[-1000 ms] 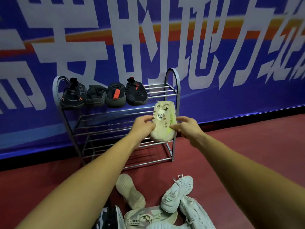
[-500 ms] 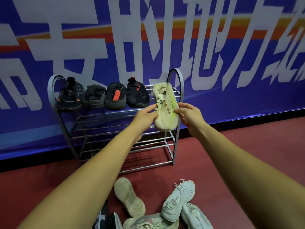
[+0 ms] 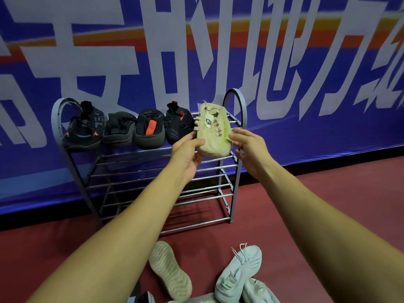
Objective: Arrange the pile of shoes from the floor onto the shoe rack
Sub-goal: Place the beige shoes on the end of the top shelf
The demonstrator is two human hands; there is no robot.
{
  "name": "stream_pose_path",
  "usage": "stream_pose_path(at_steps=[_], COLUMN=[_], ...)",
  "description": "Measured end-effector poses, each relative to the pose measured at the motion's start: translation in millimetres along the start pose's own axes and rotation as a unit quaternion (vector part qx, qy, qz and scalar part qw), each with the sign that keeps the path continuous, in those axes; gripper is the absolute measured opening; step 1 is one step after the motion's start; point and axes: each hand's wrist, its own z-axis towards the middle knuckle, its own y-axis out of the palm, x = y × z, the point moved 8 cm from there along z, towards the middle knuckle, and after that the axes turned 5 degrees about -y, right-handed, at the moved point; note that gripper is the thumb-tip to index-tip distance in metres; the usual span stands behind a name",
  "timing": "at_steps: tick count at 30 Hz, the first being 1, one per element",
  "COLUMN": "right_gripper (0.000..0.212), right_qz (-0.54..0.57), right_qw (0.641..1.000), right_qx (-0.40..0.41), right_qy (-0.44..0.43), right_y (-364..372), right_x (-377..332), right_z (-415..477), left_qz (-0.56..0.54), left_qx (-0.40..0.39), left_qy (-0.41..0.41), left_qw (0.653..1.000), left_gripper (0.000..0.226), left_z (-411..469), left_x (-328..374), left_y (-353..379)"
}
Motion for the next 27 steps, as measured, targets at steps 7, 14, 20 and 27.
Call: stream_pose_path(at_steps=[7,14,20,27], right_gripper=[0.030,0.036,0.023,0.052], right_qz=[-0.089,-0.086,-0.034,0.010], right_qw=[0.994,0.989,0.997,0.998], right_qx=[0.008,-0.085,-0.020,0.044], right_qy=[0.070,0.086,0.059,0.041], right_y=[-10.9,6.7,8.8,10.2], right_x=[11.8,8.5,15.5,29.6], right_z=[-5.3,-12.7,-12.5,-10.9], left_qz=[-0.067,-0.001,0.138,0.159], left_qx=[0.069,0.044,-0.020,0.025], left_qy=[0.013,0.039,0.012,0.067], left_qw=[0.995,0.998,0.990,0.985], left_gripper=[0.052,0.048,0.057,0.059], left_z=[4.8,3.3,0.5,7.4], left_x=[-11.3,-8.5,-27.0,-21.6], left_y=[-2.3,1.9,5.7,-2.0])
